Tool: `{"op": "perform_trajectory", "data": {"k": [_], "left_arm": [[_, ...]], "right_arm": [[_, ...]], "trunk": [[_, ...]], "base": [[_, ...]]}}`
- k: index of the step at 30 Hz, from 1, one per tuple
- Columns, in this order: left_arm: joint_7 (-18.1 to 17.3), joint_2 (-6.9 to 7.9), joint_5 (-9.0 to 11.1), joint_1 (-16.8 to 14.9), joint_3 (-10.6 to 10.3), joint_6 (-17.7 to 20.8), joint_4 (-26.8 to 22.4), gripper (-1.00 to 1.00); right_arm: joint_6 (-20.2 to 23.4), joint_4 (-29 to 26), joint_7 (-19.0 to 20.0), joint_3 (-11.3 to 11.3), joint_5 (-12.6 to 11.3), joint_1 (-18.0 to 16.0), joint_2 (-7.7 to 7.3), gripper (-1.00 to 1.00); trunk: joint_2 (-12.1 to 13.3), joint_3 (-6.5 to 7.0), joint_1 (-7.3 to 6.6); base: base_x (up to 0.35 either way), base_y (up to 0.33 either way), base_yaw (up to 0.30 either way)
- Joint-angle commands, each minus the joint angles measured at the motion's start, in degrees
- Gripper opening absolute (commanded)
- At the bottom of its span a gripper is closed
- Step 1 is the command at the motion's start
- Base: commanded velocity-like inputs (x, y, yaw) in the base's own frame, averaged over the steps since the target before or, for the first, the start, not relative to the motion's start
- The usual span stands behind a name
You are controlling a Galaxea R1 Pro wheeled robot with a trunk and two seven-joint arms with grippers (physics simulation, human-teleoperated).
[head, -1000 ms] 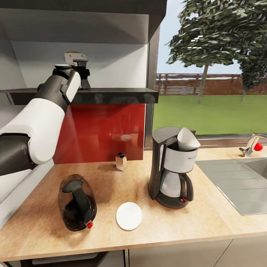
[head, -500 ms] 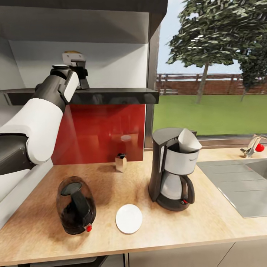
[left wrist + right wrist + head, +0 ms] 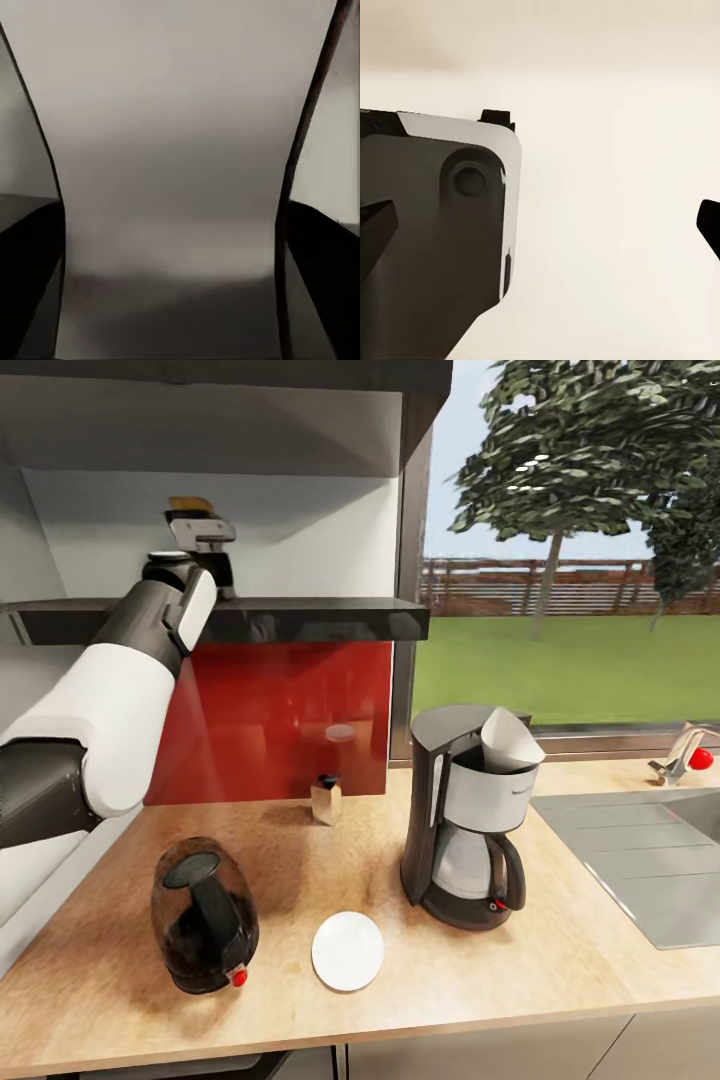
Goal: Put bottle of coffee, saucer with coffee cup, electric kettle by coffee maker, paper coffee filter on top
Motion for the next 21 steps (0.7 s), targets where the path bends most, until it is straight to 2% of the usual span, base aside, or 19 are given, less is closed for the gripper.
{"op": "perform_trajectory", "data": {"k": [1,21], "left_arm": [[0.1,-0.02,-0.2,0.0,0.0,0.4,-0.4,-1.00],[0.0,-0.13,-0.2,0.1,0.0,0.6,-3.1,-1.00]], "right_arm": [[0.3,-0.1,0.3,-0.5,0.6,0.0,-0.01,1.00],[0.3,-0.1,0.3,-0.5,0.6,0.1,0.09,1.00]], "trunk": [[-0.1,-0.14,0.04],[-0.1,-0.14,0.04]], "base": [[0.000,0.000,0.000],[0.000,0.000,0.000]]}}
